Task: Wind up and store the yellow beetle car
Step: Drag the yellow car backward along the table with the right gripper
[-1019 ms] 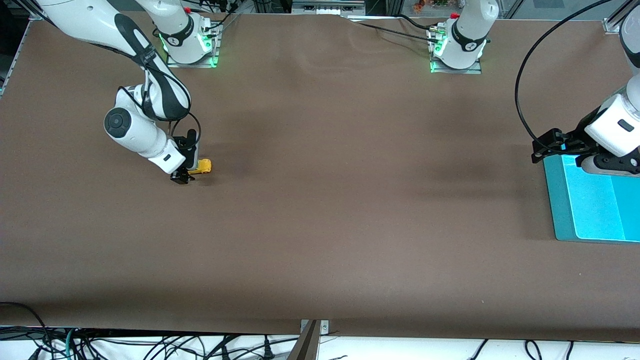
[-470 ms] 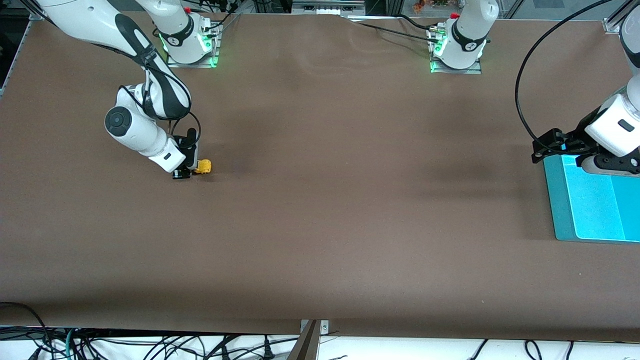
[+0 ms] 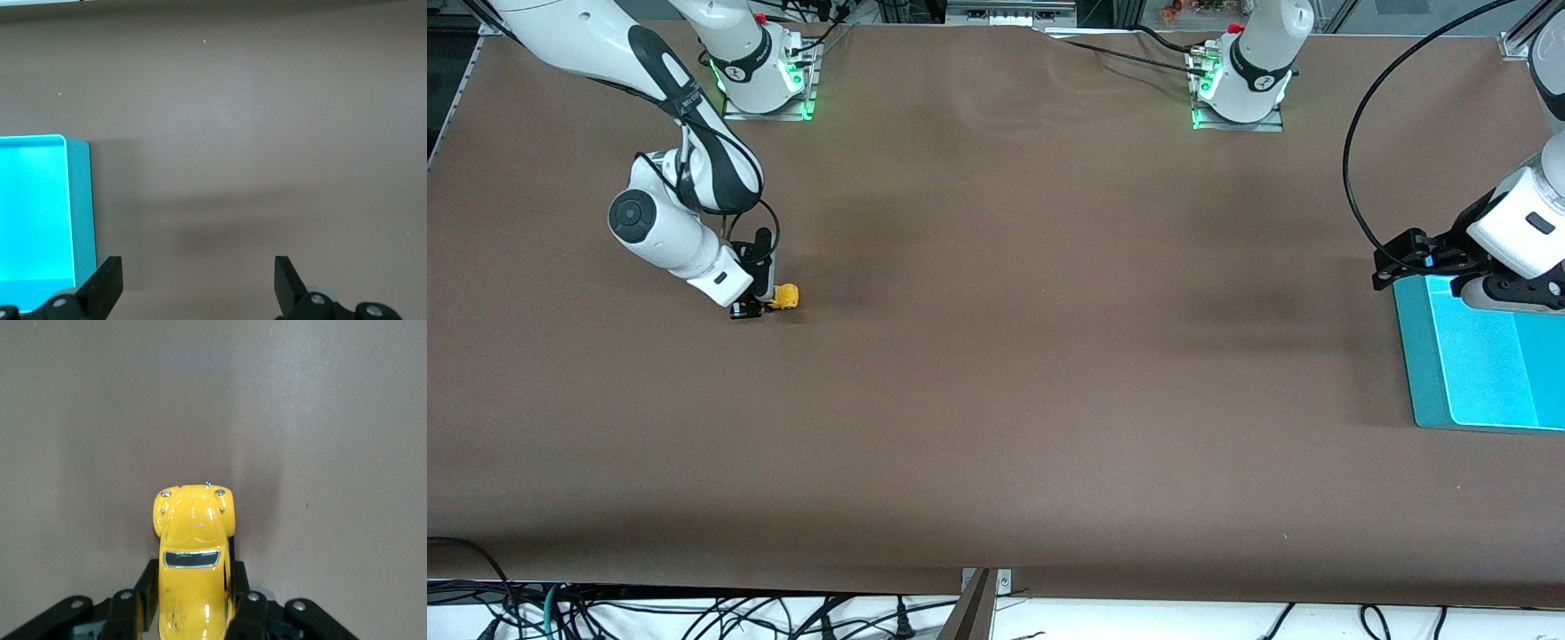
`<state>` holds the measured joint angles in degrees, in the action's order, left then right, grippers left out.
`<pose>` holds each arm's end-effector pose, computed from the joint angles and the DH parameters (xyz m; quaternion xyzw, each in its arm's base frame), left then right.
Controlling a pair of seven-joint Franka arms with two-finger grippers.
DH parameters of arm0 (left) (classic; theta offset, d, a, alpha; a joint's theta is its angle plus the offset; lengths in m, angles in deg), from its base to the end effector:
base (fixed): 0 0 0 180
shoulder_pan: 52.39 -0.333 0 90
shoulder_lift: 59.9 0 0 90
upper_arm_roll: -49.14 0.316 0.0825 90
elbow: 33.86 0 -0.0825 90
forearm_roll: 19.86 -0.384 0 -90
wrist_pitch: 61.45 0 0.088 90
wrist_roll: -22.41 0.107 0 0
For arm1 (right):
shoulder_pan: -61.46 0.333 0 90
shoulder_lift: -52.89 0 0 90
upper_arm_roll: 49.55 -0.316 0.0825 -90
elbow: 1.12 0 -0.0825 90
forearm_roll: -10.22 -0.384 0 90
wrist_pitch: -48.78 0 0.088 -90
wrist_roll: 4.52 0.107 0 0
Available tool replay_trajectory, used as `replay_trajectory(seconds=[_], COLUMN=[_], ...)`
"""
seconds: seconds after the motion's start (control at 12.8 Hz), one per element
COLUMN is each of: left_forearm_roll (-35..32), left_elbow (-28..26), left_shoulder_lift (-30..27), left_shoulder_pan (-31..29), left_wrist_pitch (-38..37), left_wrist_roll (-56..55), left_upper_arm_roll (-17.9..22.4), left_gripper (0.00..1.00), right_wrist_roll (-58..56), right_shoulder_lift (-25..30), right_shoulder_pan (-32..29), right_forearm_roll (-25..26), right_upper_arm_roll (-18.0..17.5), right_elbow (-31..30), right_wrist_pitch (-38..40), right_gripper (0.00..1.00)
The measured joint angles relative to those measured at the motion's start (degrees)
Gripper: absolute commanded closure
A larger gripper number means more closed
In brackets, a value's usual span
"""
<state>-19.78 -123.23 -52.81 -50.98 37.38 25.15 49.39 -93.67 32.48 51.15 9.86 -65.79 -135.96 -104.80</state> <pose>0.6039 -0.0125 0.5719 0.9992 -0.0339 0.0207 0.0001 0.5069 0.0584 0.1840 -0.6822 -0.7294 -0.0276 0.0427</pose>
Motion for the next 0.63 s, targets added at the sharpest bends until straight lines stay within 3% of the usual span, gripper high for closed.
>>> replay_trajectory(seconds=[0.24, 0.63], left_forearm_roll=[0.0, 0.0], left_elbow=[0.0, 0.0], left_shoulder_lift=[0.0, 0.0], left_shoulder_pan=[0.0, 0.1], left_wrist_pitch=[0.0, 0.0], left_wrist_roll=[0.0, 0.0], left_upper_arm_roll=[0.0, 0.0], left_gripper=[0.0, 0.0], right_wrist_roll=[-4.7, -11.6], right_shoulder_lift=[0.1, 0.4], right_shoulder_pan=[-2.4, -4.2], right_forearm_roll=[0.0, 0.0], right_upper_arm_roll=[1.2, 6.2], right_elbow=[0.0, 0.0], right_wrist_pitch=[0.0, -1.3], right_gripper=[0.84, 0.84])
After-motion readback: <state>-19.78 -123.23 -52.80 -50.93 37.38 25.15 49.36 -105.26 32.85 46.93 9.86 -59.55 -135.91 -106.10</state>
